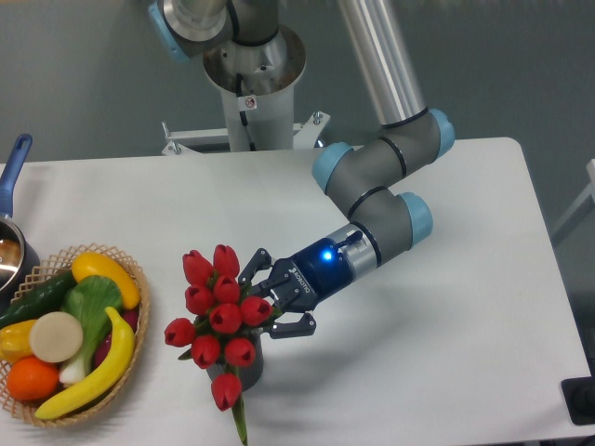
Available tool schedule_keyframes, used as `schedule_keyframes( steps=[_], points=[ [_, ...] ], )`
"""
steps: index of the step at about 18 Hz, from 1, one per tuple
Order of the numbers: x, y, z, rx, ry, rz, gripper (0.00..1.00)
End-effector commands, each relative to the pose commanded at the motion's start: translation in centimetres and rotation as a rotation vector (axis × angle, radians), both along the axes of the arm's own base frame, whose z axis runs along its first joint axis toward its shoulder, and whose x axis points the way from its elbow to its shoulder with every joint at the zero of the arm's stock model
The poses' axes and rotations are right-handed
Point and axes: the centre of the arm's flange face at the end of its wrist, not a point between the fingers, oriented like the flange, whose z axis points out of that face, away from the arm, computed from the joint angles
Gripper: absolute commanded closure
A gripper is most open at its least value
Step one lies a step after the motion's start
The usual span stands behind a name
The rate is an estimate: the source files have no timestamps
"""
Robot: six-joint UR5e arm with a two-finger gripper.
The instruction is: Insert the flowers into the vase
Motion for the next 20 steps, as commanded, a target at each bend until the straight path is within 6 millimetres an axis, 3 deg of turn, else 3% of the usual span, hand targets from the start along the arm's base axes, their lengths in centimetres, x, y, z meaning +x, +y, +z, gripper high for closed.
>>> schedule_keyframes(
  steps=[5,12,16,20],
  points=[
    [0.0,0.0,0.0,0.006,0.012,0.001,0.23],
    [0.0,0.0,-0.3,-0.025,0.068,0.004,0.01],
    [-0.1,-0.2,-0.2,-0.077,0.116,0.008,0.0],
    [-0.8,-1.2,1.5,-0.128,0.174,0.034,0.0]
  ],
)
